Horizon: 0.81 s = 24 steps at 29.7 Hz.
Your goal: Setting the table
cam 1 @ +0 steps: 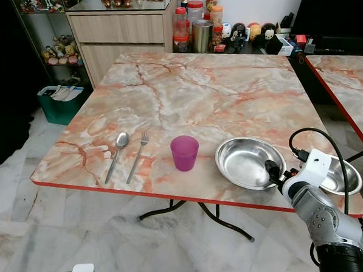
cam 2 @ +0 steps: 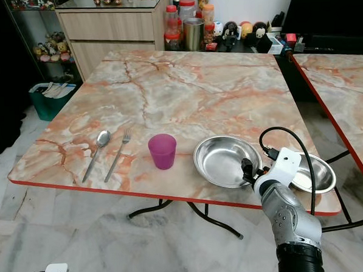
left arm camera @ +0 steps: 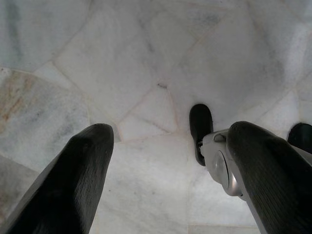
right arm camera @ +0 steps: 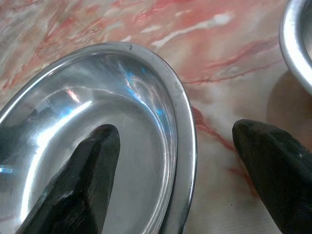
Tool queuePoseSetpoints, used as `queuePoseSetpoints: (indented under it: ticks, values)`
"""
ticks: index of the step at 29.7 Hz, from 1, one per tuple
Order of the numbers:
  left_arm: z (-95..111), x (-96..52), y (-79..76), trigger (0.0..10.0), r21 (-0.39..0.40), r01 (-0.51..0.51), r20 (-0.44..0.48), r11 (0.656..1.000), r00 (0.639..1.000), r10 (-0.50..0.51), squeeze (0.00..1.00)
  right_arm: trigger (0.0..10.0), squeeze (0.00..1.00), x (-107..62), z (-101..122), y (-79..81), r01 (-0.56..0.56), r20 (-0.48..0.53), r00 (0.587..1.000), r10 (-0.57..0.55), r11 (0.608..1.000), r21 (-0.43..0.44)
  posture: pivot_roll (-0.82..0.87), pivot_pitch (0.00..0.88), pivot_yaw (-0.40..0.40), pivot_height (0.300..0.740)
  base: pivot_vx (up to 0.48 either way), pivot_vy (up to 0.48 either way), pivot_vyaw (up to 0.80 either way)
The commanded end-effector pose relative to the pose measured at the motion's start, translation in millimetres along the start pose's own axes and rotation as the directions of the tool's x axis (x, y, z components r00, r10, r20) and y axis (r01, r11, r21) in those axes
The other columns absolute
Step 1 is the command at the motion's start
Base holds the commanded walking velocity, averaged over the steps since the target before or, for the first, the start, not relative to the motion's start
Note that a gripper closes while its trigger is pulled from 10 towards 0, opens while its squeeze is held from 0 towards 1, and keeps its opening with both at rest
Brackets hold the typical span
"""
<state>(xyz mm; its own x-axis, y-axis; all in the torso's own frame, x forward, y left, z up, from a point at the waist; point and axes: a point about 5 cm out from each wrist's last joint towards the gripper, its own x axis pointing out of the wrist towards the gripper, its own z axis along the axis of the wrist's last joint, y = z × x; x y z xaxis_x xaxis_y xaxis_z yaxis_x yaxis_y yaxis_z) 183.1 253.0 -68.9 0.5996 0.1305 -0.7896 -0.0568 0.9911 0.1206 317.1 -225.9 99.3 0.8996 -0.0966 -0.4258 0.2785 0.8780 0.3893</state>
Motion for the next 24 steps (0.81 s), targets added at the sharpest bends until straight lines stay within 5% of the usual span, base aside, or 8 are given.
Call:
queuePoseSetpoints:
  ticks: [1, 2, 4, 5, 6, 7, 24]
  values:
    - [-4.7, -1.1, 2.6, 10.0, 0.028, -0.003, -0.021, 1.000, 1.000, 0.004, 0.00, 10.0, 0.00, 1.4, 4.2, 2.7, -0.011, 0.018, 1.000, 0.011, 1.000, 0.018, 0.00, 0.095, -0.033, 0.740, 0.000, 0.000, 0.00]
    - [-4.7, -1.1, 2.6, 10.0, 0.028, -0.003, -0.022, 1.000, 1.000, 0.004, 0.00, 10.0, 0.00, 1.9, 4.9, 3.6, -0.013, 0.019, 1.000, 0.013, 1.000, 0.019, 0.00, 0.095, -0.033, 0.740, 0.000, 0.000, 0.00]
    - [-4.7, -1.1, 2.5, 10.0, 0.028, -0.002, -0.021, 1.000, 1.000, 0.003, 0.00, 7.9, 0.00, 2.1, 4.6, 4.9, -0.018, 0.015, 1.000, 0.017, 1.000, 0.015, 0.01, 0.094, -0.034, 0.740, 0.000, 0.000, 0.00]
    - [-4.6, -1.1, 2.5, 10.0, 0.028, -0.002, -0.021, 1.000, 1.000, 0.003, 0.00, 3.9, 0.00, 2.3, 4.4, 5.6, -0.020, 0.014, 1.000, 0.020, 1.000, 0.014, 0.01, 0.096, -0.033, 0.740, 0.000, 0.000, 0.00]
    - [-4.6, -1.1, 2.5, 10.0, 0.027, -0.002, -0.021, 1.000, 1.000, 0.003, 0.00, 3.9, 0.00, 2.4, 4.4, 5.7, -0.021, 0.014, 1.000, 0.021, 1.000, 0.015, 0.01, 0.096, -0.033, 0.740, 0.000, 0.000, 0.00]
    - [-4.6, -1.1, 2.4, 10.0, 0.027, -0.002, -0.021, 1.000, 1.000, 0.002, 0.00, 0.0, 0.00, 2.6, 4.5, 5.9, -0.022, 0.015, 1.000, 0.022, 1.000, 0.017, 0.01, 0.095, -0.035, 0.740, 0.000, 0.000, 0.00]
    - [-4.8, -1.0, 2.0, 10.0, 0.028, -0.001, -0.023, 1.000, 1.000, 0.002, 0.00, 0.0, 0.00, 4.4, 4.3, 9.6, -0.041, 0.014, 0.999, 0.041, 0.999, 0.022, 0.01, 0.097, -0.036, 0.740, 0.000, 0.000, 0.00]
